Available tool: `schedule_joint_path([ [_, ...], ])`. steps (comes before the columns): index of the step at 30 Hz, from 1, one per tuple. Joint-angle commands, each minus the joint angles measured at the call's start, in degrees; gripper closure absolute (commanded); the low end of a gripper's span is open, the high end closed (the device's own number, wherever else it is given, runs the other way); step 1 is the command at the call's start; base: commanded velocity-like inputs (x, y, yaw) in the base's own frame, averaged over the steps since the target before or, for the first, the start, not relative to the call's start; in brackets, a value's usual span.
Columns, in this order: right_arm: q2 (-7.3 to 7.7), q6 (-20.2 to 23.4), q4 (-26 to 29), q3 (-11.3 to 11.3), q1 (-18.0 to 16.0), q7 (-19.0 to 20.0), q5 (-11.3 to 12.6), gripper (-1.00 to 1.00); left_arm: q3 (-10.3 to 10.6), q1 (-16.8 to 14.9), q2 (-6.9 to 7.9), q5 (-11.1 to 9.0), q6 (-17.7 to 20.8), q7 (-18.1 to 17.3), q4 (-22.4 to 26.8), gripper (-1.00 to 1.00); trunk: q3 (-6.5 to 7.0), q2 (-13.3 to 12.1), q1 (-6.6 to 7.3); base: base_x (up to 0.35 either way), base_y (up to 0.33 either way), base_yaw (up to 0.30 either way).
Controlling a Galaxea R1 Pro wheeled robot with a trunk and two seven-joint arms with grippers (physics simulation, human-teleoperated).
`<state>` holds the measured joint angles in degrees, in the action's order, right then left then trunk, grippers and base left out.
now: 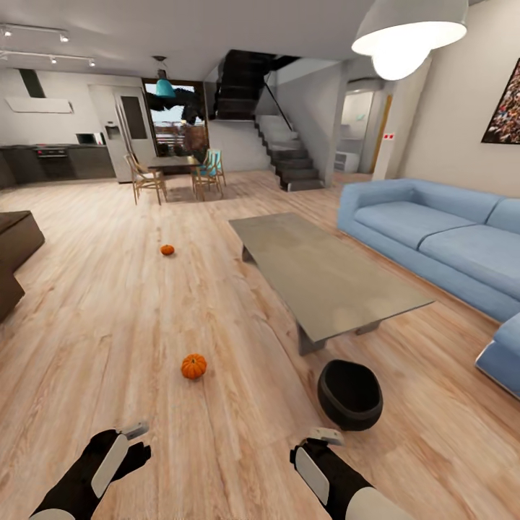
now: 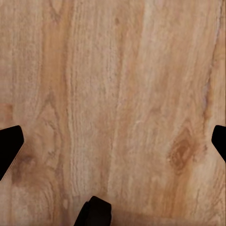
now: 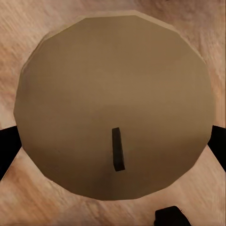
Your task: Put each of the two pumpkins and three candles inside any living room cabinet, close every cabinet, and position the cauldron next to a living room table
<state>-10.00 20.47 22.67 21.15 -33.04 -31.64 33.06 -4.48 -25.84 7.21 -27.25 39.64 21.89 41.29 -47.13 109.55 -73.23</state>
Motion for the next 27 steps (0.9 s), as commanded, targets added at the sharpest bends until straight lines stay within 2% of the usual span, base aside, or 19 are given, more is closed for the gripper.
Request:
schedule_joint_path([
  [1,0.00,0.0,0.0,0.0,0.0,0.0,-0.1,1.00,0.0,0.0,0.00,0.0,0.0,0.0,0.0,-1.00,-0.04,0.0,0.00,0.000,0.164,0.277],
  [27,0.00,-0.2,0.0,0.0,0.0,0.0,-0.2,1.00,0.0,-0.1,0.09,-0.1,0.1,0.0,0.0,-1.00,-0.92,0.0,0.00,0.003,0.148,0.278],
])
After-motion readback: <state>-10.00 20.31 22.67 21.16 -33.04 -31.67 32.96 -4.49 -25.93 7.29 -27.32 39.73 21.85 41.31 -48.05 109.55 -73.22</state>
